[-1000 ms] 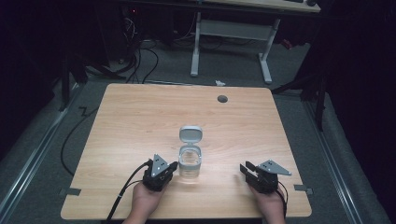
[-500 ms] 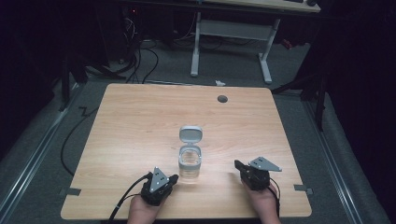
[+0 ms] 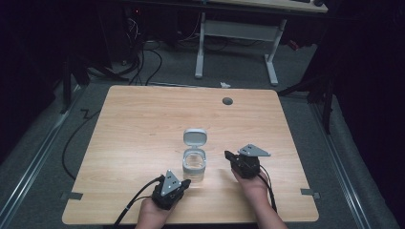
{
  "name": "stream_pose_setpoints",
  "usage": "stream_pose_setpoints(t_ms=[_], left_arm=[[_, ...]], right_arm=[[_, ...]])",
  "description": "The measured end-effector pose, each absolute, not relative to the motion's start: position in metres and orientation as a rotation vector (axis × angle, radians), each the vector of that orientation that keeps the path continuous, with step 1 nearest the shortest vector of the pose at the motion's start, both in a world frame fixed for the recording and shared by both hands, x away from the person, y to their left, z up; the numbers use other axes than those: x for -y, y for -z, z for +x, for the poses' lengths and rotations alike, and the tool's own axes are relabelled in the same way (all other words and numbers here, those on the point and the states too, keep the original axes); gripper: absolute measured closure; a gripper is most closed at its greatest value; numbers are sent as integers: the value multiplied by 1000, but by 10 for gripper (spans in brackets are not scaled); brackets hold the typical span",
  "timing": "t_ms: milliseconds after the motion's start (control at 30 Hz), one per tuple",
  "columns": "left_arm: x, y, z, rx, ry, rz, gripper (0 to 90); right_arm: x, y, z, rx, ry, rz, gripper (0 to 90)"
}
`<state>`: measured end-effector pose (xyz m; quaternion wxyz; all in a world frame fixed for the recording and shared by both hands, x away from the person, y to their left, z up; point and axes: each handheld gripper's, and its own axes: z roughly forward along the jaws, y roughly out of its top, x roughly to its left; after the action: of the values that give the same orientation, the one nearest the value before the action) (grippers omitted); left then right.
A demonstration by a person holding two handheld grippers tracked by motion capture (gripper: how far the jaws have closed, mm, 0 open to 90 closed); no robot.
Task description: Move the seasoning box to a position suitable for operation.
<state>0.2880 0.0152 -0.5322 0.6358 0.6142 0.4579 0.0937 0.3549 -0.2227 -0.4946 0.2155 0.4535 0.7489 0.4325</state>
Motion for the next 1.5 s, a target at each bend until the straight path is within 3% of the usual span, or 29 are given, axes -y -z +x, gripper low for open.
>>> stream_pose_setpoints(t_ms=[467, 533, 567, 800, 1500], left_arm=[[-9, 533, 294, -1045, -204, 1388, 900], [-4, 532, 295, -1059, -182, 1309, 900], [-8, 533, 295, -1047, -202, 1381, 900], [-8, 535, 295, -1043, -206, 1389, 900], [-8, 534, 294, -1040, -206, 1384, 900]], right_arm=[[200, 472, 382, -2047, -1248, 1198, 900], [196, 468, 386, -2047, -1248, 1191, 900], [194, 467, 388, -2048, -1247, 1185, 900], [176, 455, 398, -2048, -1277, 1140, 900], [165, 435, 395, -2038, -1327, 1078, 900]])
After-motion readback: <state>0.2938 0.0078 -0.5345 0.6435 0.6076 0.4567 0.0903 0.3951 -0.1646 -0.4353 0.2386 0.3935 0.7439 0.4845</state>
